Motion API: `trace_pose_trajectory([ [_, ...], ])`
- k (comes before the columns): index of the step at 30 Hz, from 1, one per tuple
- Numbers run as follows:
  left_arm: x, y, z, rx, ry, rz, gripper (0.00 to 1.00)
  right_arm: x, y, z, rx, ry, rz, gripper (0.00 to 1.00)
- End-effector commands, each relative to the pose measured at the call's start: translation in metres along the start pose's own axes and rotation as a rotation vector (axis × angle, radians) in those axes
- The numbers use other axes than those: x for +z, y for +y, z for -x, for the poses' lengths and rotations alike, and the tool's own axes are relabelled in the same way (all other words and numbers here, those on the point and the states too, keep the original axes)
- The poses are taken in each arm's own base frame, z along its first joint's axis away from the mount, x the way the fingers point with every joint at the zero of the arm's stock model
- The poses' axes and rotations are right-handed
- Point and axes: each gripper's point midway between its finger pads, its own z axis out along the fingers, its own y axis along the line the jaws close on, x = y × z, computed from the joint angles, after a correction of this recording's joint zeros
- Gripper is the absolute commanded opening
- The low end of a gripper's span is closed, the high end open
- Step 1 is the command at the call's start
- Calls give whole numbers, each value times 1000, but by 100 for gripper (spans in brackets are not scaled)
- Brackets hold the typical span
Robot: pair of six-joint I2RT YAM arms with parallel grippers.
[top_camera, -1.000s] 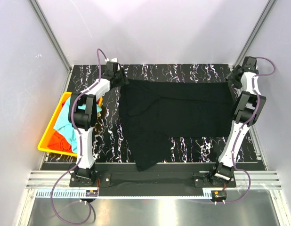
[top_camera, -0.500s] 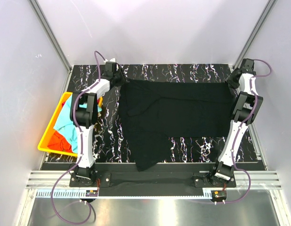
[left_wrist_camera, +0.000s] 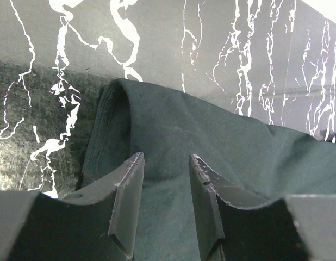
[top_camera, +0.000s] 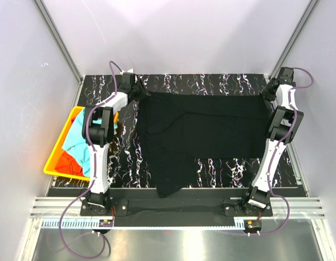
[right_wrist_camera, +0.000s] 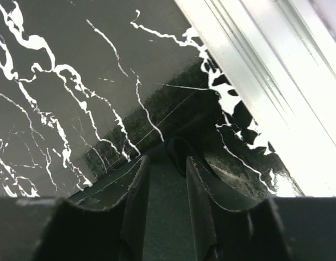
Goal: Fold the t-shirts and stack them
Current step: Fold the tshirt
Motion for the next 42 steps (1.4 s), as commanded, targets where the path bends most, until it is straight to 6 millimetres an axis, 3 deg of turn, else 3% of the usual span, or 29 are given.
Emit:
trace_pose_trajectory([
  [1,1,-17,26,-5,-68,-58,43,-7,18,14,-25,-31,61,38],
  [8,3,-16,28,-7,-73,-60,38,-8,19,21,-22,-50,57,28],
  [10,3,-16,29,-8,-75,-60,29,-8,18,22,-20,-57,48,16],
  [14,4,-13,28,-14,-76,-52,21,-8,17,29,-8,-77,40,0],
  [18,6,-9,23,-17,-66,-43,8,-5,18,35,12,-97,32,0],
  [24,5,-4,17,-30,-53,-29,7,3,23,44,49,-125,53,0],
  [26,0,-12,18,-23,-50,-54,10,2,26,41,30,-111,72,0],
  [27,-3,-14,20,-9,-52,-67,16,-9,28,48,24,-127,68,10],
  [30,-16,-25,35,22,-100,-94,33,-17,18,41,22,-114,14,29],
  [31,-19,-26,40,36,-112,-93,44,-27,20,45,21,-124,15,33],
  [32,-20,-26,42,38,-113,-92,47,-29,18,38,28,-97,4,37],
  [34,-23,-27,44,25,-96,-83,49,-41,18,36,56,-79,-10,42],
  [38,-39,-33,35,12,-74,-84,45,-58,7,7,107,14,-82,48],
  [39,-55,-42,43,22,-100,-89,45,-70,7,11,114,-3,-96,49],
  [40,-57,-33,28,22,-83,-52,45,-71,2,3,116,16,-111,52],
  [42,-69,-23,12,41,-67,-9,45,-83,3,6,108,7,-109,55],
])
